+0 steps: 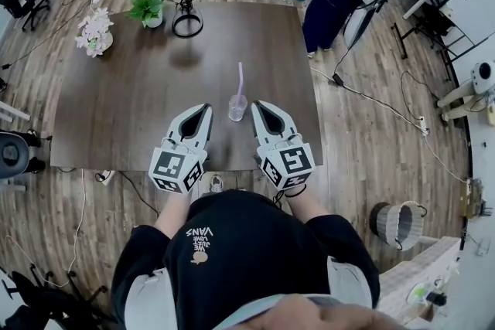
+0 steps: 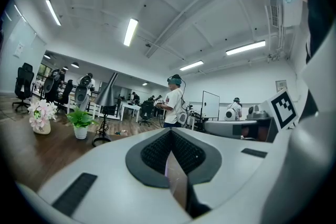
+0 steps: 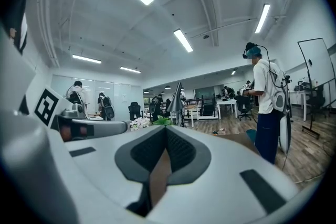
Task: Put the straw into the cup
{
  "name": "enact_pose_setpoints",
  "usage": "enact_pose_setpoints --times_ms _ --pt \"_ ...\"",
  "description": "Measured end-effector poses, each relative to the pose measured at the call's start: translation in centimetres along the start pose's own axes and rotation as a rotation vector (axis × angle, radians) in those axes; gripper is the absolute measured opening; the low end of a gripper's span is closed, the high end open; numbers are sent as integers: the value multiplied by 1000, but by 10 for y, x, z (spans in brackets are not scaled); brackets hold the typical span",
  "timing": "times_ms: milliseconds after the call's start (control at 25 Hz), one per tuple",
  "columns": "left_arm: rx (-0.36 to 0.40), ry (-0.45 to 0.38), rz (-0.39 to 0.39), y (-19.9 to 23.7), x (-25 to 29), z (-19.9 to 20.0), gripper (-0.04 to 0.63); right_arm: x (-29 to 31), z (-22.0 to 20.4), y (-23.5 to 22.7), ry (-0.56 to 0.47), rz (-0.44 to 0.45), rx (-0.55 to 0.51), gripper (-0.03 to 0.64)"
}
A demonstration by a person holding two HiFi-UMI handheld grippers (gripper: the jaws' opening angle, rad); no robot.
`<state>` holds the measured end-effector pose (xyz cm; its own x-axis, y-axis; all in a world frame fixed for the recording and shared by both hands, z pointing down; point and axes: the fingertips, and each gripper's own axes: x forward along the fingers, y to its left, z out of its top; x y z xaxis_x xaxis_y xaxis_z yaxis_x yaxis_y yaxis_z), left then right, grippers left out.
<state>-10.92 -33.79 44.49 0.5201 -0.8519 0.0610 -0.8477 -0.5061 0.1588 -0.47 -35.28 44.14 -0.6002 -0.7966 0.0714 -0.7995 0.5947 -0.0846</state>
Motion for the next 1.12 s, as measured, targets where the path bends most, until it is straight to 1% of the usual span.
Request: enact_pose_setpoints --times_ms 600,1120 --pt "3 -8 21 -4 -3 4 9 -2 -3 2 21 27 -4 15" --pt "3 -3 29 -1 -1 3 9 1 -3 0 24 27 2 15"
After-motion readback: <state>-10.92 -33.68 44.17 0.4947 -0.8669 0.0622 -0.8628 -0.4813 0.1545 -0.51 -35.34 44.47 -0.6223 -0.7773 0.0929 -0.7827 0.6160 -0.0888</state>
